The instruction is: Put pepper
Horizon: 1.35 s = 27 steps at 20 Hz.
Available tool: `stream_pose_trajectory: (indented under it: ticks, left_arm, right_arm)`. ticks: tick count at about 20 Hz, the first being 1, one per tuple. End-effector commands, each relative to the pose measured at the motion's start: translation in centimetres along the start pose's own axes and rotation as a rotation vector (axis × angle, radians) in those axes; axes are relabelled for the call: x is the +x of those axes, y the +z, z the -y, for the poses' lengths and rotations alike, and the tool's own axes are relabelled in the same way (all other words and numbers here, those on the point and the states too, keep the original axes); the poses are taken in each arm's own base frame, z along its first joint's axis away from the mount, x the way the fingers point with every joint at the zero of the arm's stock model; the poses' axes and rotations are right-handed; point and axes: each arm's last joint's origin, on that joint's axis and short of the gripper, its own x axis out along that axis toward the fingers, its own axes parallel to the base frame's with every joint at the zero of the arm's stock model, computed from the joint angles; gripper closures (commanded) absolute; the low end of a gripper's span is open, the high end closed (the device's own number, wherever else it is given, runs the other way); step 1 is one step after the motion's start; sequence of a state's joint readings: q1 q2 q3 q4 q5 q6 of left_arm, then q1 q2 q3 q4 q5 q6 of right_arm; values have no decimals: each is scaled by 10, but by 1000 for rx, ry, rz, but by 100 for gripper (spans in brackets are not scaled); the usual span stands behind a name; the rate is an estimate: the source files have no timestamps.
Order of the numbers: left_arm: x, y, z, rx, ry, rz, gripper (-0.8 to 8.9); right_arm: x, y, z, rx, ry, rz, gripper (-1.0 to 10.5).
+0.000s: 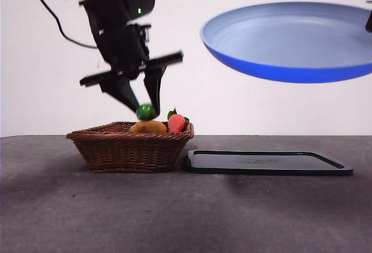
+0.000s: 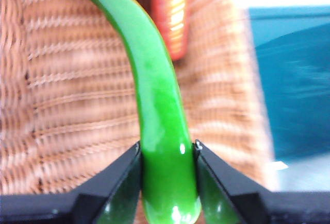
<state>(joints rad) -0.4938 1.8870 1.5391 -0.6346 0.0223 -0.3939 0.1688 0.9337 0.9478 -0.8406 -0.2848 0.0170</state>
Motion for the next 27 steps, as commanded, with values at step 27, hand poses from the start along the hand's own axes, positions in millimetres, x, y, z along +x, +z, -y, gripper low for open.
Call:
stream_pose_trajectory:
  ticks: [27]
  left_arm:
    - [-16,-89,147,758,-212,-23,694]
  right_arm:
    - [100,21,38,356,90,-190,941]
